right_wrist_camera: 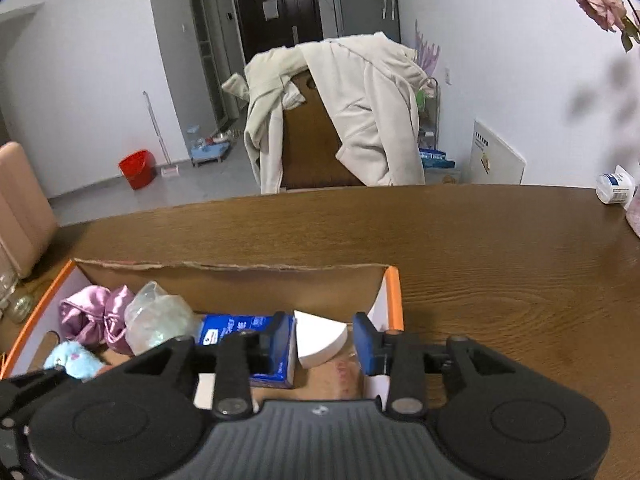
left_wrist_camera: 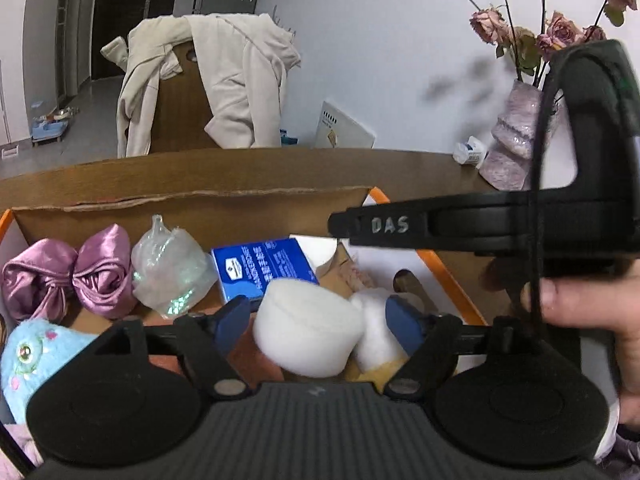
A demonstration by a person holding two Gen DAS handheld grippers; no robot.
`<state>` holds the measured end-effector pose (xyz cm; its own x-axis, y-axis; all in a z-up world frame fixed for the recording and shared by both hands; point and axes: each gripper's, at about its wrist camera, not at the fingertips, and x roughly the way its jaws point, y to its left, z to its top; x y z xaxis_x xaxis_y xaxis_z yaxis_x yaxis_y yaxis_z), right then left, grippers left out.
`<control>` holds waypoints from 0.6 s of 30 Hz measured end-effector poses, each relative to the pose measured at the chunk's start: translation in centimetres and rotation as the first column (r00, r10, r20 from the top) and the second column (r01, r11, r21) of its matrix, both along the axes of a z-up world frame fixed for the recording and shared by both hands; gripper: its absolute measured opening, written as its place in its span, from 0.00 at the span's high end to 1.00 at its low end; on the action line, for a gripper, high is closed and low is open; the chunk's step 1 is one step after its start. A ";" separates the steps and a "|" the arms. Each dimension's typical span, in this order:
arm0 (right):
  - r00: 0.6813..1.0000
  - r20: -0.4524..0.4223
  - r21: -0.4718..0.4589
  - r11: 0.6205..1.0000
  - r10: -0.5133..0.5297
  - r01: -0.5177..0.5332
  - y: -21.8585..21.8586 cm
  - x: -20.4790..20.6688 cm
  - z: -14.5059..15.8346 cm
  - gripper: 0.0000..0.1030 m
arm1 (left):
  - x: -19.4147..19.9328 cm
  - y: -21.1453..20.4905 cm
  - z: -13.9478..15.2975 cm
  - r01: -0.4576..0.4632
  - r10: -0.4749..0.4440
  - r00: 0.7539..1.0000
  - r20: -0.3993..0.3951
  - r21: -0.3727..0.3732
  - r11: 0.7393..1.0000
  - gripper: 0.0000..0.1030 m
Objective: Organize soft objects
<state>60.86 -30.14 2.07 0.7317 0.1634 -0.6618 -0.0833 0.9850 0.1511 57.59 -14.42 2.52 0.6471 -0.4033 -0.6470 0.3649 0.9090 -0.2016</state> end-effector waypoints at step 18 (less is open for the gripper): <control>0.991 0.130 -0.040 0.999 -0.008 0.013 -3.7 -11.4 9.0 0.50 | -8.6 6.6 10.5 -0.095 0.083 0.980 0.180 0.056 0.994 0.21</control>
